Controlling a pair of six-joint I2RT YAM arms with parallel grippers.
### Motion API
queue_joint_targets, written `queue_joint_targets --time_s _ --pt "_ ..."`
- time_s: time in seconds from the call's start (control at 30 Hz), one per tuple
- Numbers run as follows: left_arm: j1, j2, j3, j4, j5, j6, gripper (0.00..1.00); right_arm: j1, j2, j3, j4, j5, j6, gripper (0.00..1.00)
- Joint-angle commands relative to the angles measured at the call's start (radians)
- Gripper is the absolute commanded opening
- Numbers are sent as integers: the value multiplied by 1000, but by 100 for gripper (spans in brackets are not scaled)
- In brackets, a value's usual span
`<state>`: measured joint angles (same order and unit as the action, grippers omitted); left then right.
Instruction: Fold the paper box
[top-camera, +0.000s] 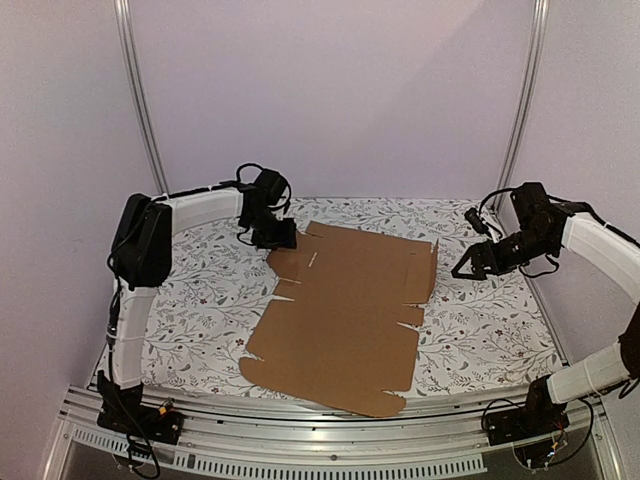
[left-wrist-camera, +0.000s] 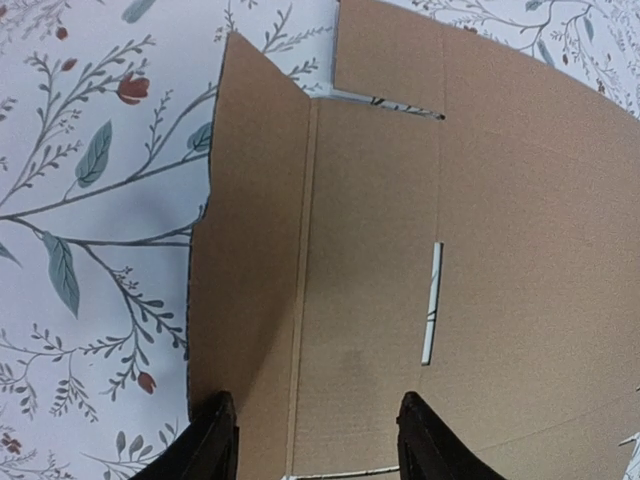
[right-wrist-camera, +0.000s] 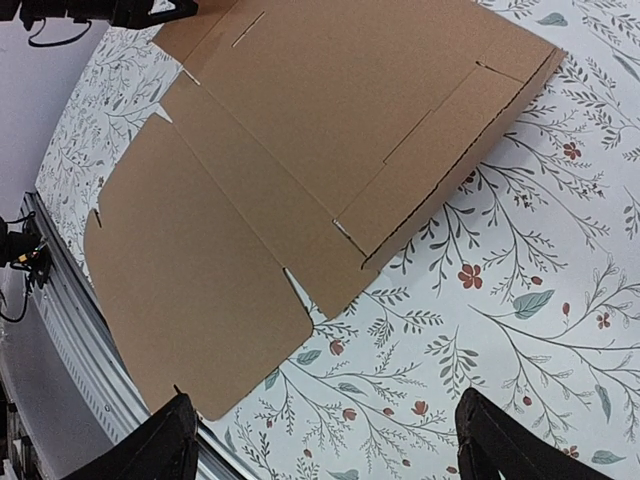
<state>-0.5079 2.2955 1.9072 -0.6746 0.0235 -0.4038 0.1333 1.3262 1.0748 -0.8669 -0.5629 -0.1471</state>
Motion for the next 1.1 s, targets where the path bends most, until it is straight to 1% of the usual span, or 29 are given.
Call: queue_joint_targets --time_s 0.0,0.17,0.3,0.5,0.63,0.67,0.73,0.9,1.0,1.03,1.07 --pt "16 -18 30 -7 57 18 53 3 -51 -40 28 -3 -20 88" --pt "21 -92 -12 23 48 30 53 3 -67 -52 34 0 -20 89" --pt "32 -112 -2 5 4 57 54 4 -66 -55 37 -4 -21 89" --pt "56 -32 43 -37 -17 68 56 3 -63 -63 38 -33 -34 89" --pt "56 24 75 -58 5 70 54 3 -78 -79 39 -43 -46 90" --pt "57 30 75 -59 14 69 52 3 -85 -84 39 -43 -50 90" --pt "57 37 69 -58 26 65 44 2 -113 -98 40 -40 -54 90" --pt "47 3 0 -35 62 41 18 3 -184 -119 42 -29 -53 91" --pt "30 -48 -61 -31 65 44 3 3 -232 -135 41 -8 -55 92" --pt "23 -71 -88 -30 58 48 0 3 -249 -141 42 -2 -56 92" --pt "15 -103 -118 -26 50 51 0 3 -261 -147 42 6 -58 92"
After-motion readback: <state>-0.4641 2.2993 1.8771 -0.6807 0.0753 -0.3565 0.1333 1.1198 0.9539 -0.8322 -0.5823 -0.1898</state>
